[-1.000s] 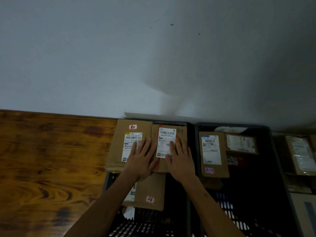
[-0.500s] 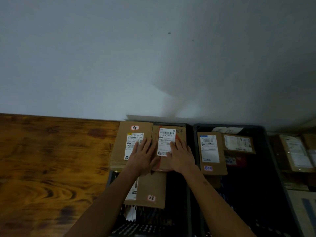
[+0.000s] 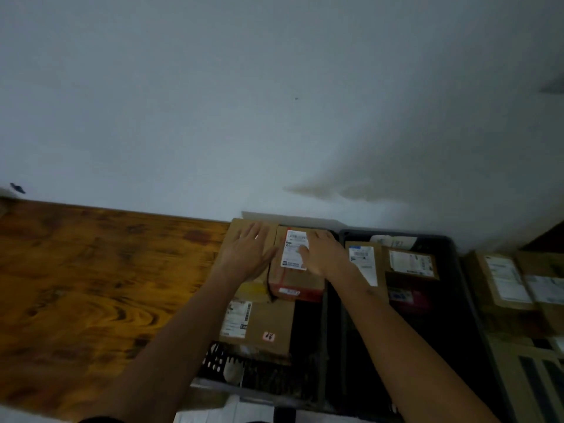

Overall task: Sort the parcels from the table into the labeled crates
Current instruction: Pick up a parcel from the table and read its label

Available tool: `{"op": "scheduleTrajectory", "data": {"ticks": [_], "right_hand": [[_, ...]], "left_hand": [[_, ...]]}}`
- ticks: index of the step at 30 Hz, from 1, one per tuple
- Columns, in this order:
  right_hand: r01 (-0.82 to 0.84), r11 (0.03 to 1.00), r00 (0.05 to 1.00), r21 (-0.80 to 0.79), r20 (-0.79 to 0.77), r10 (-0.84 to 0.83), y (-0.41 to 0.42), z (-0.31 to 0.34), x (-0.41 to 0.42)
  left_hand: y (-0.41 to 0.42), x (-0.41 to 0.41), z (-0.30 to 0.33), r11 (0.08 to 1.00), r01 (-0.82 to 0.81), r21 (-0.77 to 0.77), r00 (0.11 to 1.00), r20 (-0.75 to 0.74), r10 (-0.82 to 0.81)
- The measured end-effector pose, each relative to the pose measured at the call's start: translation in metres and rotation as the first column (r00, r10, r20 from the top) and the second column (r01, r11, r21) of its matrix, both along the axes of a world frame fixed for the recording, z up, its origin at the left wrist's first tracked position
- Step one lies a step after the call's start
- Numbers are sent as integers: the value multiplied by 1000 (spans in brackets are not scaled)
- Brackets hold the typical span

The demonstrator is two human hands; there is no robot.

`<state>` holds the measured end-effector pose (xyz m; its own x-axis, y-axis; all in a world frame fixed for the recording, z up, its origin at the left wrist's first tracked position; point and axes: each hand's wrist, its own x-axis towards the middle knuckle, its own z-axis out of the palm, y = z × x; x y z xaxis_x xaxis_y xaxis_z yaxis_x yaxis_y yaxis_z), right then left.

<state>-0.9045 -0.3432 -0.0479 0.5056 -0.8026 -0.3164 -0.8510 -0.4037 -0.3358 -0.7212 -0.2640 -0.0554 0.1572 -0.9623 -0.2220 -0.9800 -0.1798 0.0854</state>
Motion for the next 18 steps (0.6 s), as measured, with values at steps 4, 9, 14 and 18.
{"op": "scheduleTrajectory", "data": {"ticks": [4, 9, 14, 18], "right_hand": [[-93, 994, 996, -54, -20, 92, 25, 46, -13], [-177, 975, 984, -136, 1, 178, 63, 100, -19], [-204, 942, 975, -266, 32, 221, 98, 153, -17], [-243, 905, 962, -350, 36, 272, 126, 198, 2]], "left_hand": [[36, -18, 50, 997, -16, -78, 999, 41, 19], [86, -31, 99, 982, -74, -174, 994, 63, 86], [128, -36, 147, 964, -126, -235, 985, 86, 149], [166, -19, 191, 943, -127, -306, 973, 147, 179]]}}
